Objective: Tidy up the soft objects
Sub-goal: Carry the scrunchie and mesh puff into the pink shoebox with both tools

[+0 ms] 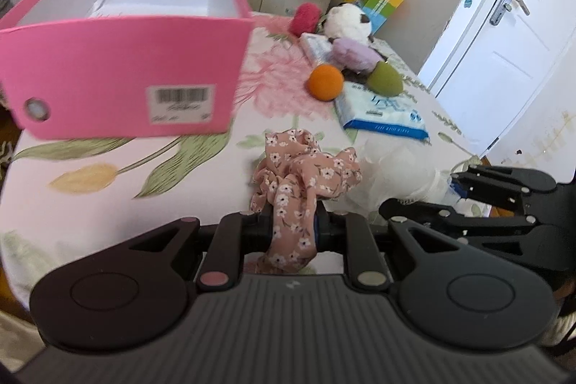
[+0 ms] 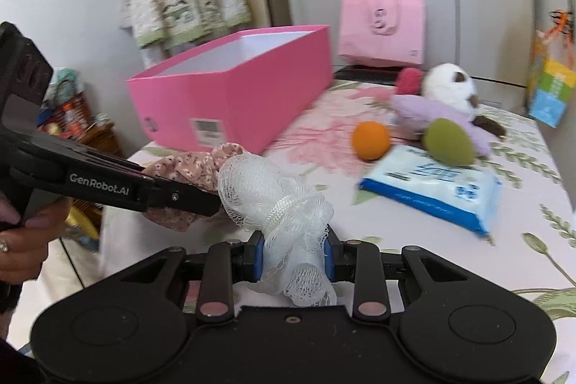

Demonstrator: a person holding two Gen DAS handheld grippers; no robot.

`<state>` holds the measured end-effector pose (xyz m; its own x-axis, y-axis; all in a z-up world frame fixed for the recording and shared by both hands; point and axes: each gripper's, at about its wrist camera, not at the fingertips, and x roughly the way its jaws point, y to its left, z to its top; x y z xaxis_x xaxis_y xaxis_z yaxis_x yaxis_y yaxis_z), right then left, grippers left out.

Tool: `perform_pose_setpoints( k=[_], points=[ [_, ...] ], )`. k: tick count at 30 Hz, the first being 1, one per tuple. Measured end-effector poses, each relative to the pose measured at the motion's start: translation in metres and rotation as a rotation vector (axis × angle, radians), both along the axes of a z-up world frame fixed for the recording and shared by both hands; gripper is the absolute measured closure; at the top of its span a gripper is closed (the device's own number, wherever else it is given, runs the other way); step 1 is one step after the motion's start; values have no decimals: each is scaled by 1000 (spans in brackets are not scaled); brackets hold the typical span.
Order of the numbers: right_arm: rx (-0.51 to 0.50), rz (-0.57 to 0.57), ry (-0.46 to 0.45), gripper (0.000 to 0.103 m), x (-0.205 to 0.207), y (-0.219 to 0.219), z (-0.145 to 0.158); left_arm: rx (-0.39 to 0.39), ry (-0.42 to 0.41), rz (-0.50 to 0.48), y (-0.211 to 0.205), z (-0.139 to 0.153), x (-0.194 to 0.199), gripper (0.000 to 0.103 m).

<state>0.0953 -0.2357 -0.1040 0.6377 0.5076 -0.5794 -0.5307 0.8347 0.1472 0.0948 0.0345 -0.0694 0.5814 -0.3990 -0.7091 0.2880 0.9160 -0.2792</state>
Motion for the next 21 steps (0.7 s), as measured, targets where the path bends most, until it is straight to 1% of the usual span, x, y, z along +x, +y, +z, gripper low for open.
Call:
perform_pose_setpoints(
  k=[4,6,10,12,14,19,21],
  points=[
    [4,68,23,68,-6,13,9,13,-8,38,20,9,-12,86],
    [-7,103,16,68,-9,21,16,18,-4,46,30,13,-18,86],
    [-33,170,21,68,-10,36,28,17,34,22,45,23,-25,86],
    [-30,201,38,68,-6,44,35,28,37,13,50,29,-28,86],
    [-18,224,59,68,-2,50,43,44,29,12,56,37,-31,86],
    [-13,288,53,68,1,73,70,47,10,-1,72,60,-31,86],
    [-17,304,51,68,6,83,81,60,-10,-10,77,70,-29,86]
  ],
)
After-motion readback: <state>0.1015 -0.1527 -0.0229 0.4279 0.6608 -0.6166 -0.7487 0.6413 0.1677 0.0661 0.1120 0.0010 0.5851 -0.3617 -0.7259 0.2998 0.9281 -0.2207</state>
